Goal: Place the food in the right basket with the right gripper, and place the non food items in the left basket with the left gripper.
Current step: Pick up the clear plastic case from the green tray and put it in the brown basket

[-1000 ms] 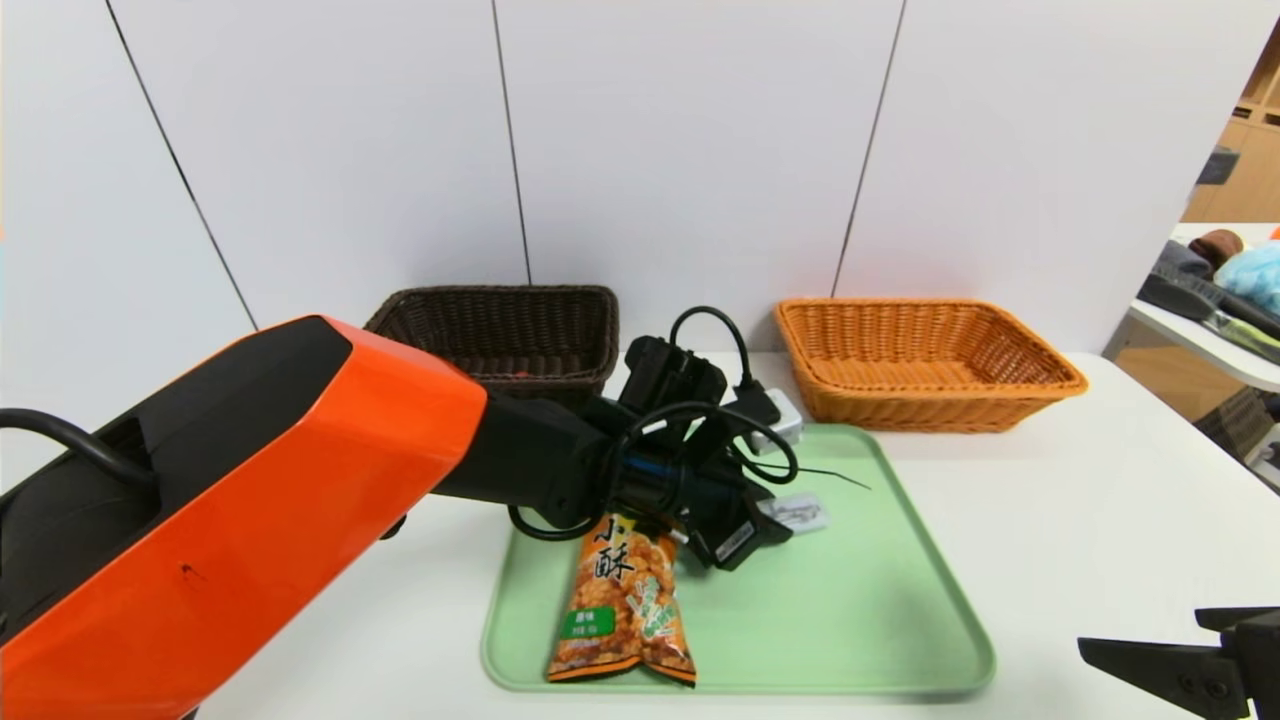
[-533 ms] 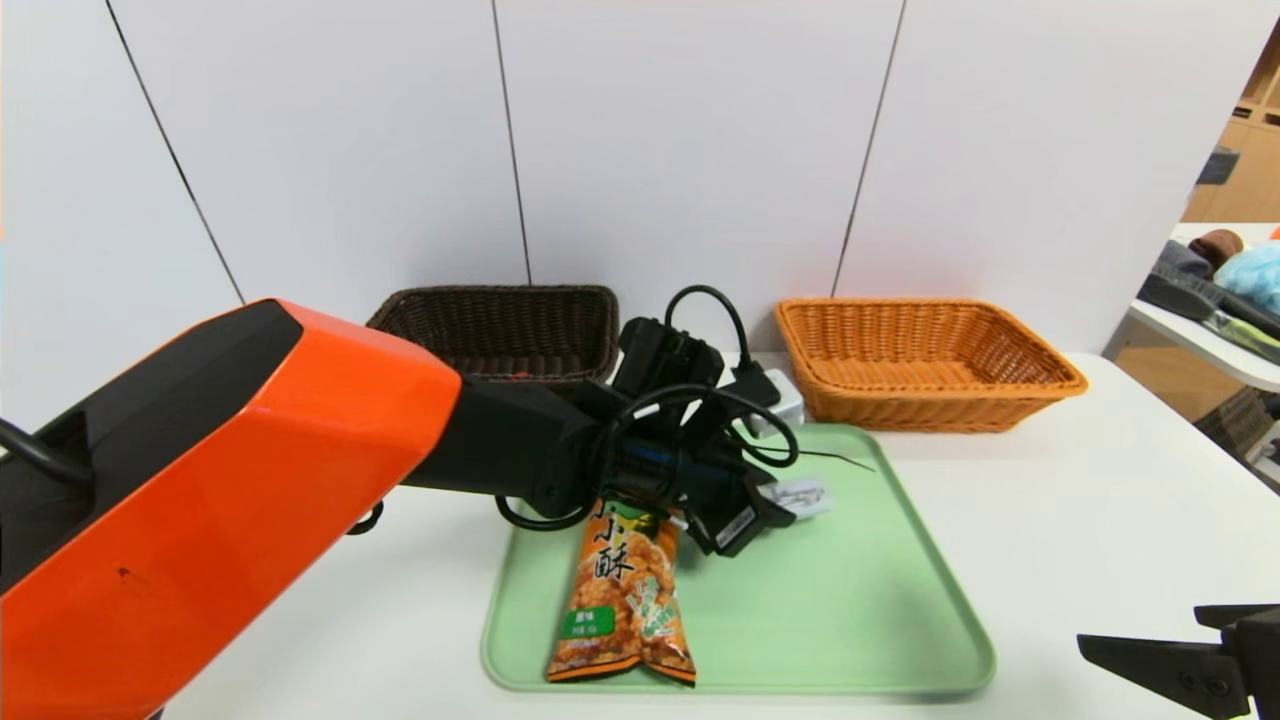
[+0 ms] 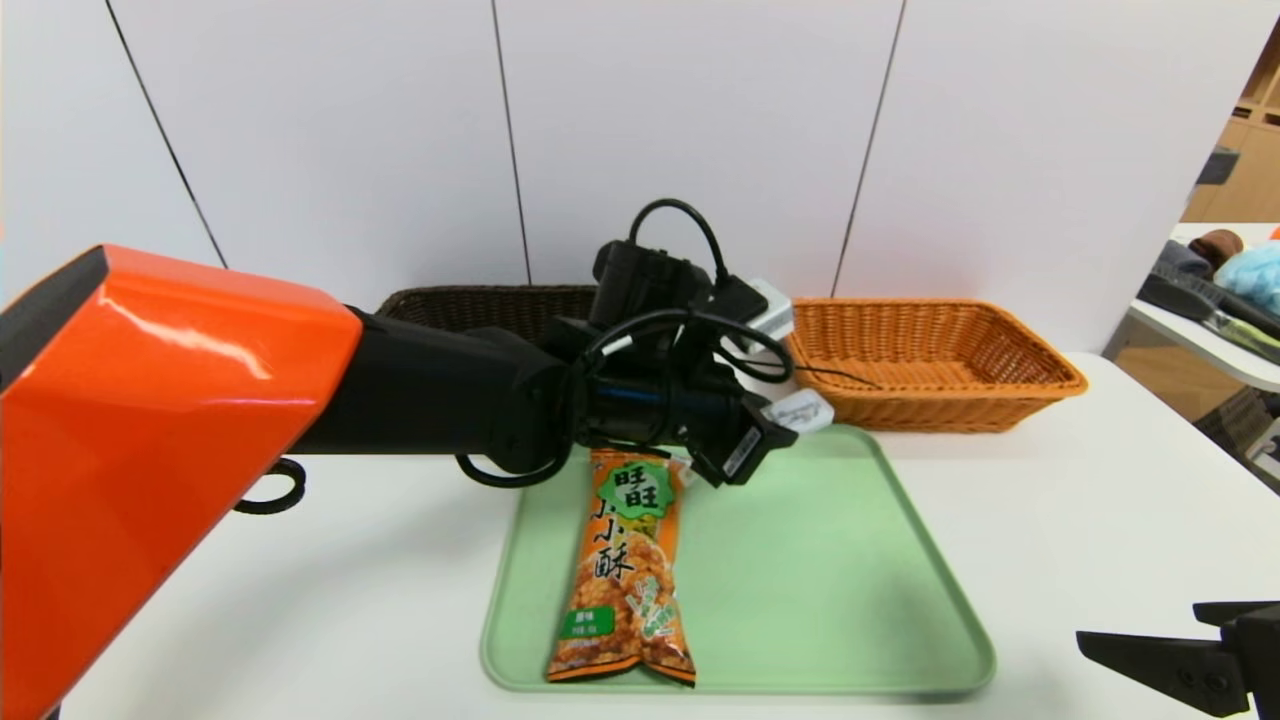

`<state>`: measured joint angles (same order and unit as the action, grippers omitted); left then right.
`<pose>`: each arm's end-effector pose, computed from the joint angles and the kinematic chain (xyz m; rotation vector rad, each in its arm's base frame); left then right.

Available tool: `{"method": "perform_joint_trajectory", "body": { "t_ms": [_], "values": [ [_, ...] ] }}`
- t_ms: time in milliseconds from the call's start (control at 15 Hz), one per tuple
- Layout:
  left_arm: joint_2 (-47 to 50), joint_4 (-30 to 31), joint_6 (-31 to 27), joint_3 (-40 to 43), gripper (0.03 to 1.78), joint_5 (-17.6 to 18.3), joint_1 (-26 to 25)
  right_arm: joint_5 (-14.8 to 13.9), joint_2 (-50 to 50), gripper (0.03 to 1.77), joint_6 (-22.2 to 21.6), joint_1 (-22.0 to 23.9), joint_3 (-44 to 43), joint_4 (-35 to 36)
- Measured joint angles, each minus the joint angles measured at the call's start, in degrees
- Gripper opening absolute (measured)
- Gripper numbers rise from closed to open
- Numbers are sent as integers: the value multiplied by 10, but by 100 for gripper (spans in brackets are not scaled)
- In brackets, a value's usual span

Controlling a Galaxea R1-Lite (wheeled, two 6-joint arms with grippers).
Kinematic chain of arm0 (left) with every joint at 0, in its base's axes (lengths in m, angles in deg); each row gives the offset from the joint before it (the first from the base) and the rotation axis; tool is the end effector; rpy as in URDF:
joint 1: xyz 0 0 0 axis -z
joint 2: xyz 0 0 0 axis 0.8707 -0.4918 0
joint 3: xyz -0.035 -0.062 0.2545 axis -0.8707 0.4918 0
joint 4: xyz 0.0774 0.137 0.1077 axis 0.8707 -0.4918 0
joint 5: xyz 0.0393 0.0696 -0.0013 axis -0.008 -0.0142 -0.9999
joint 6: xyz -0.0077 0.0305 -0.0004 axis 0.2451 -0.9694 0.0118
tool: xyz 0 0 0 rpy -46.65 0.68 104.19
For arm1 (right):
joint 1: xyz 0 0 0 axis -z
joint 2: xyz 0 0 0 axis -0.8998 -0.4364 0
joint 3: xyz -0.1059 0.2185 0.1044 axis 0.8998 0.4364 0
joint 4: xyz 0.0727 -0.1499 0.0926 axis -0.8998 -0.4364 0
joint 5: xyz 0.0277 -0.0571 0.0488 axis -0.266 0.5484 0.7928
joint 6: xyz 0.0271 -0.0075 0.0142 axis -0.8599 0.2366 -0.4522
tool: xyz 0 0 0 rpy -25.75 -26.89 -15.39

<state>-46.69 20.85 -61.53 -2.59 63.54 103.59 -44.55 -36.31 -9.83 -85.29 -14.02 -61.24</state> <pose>0.3027 -0.2974 0.1493 0.3086 0.2987 -1.1318 0.1244 0.0468 0.1702 0.0212 0.8145 0.2290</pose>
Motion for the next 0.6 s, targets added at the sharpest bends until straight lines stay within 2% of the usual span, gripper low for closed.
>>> {"method": "perform_joint_trajectory", "body": {
  "t_ms": [400,600],
  "values": [
    [17,-4,75,-46,56,-97,-42,1,-4,170,0,0,-1,13],
    [24,-13,93,-55,56,-109,-87,1,-5,170,0,0,2,14]
  ]
}}
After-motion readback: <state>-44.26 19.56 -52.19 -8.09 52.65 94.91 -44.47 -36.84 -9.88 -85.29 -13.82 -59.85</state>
